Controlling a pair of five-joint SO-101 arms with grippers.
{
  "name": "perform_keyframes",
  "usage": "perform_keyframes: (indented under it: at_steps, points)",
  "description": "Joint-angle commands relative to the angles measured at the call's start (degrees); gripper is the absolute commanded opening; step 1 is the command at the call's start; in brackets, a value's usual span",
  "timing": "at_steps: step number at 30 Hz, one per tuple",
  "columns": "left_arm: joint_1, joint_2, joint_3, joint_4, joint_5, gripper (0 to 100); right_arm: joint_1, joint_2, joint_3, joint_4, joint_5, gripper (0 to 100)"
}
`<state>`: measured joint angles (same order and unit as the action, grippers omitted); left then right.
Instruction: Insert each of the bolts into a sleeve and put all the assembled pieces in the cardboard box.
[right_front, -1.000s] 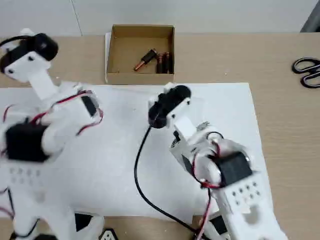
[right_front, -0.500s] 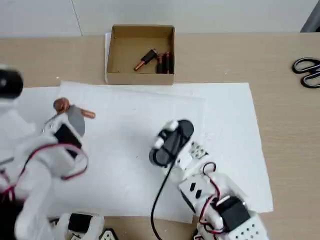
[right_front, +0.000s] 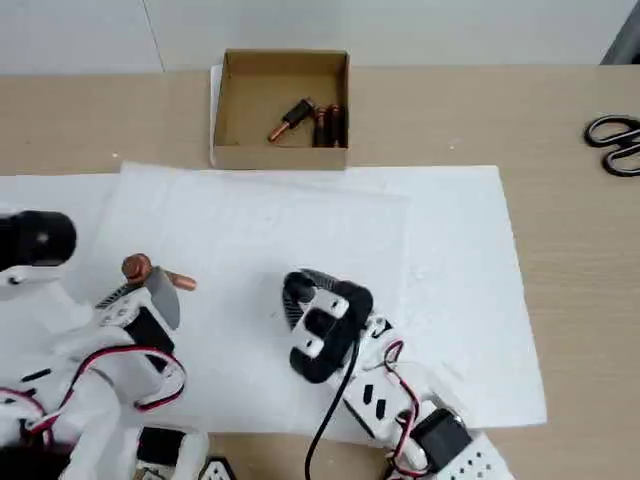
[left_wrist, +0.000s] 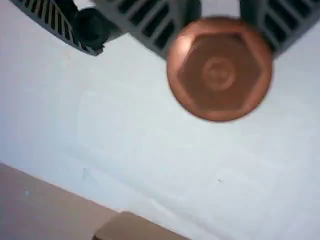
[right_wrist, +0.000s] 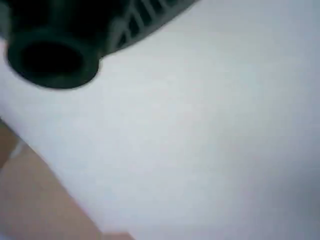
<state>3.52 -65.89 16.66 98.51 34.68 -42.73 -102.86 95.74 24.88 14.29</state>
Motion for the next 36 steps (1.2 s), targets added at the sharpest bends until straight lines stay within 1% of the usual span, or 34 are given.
perform_keyframes:
  at_steps: [1, 5, 13, 15, 17, 21, 36]
  points:
    - [3.9, -0.4, 0.8, -2.6, 0.1, 1, -1.3, -1.0, 0.7, -2.2, 0.3, 0.4]
    - [8.5, -0.3, 1.1, -4.0, 3.6, 1, -2.5, -1.0, 0.7, -2.2, 0.3, 0.5]
    - [9.5, 2.1, 0.7, -4.2, 4.0, 1, -8.0, -1.0, 0.7, -2.2, 0.3, 0.7]
    - [10.3, 2.1, 0.7, -4.2, 4.0, 1, -8.4, -1.0, 0.7, -2.6, 0.3, 0.7]
    - [12.5, 2.2, 0.7, -4.2, 4.1, 1, -8.4, -1.0, 0.7, -4.4, 0.6, 0.7]
    - [15.8, 2.5, 0.7, -4.2, 6.2, 1, -8.3, -0.7, 0.7, -6.1, 0.7, 0.6]
    - [16.4, 2.4, 0.5, -3.3, 6.3, 1, -8.1, -0.6, 0.7, -4.1, 0.8, 0.6]
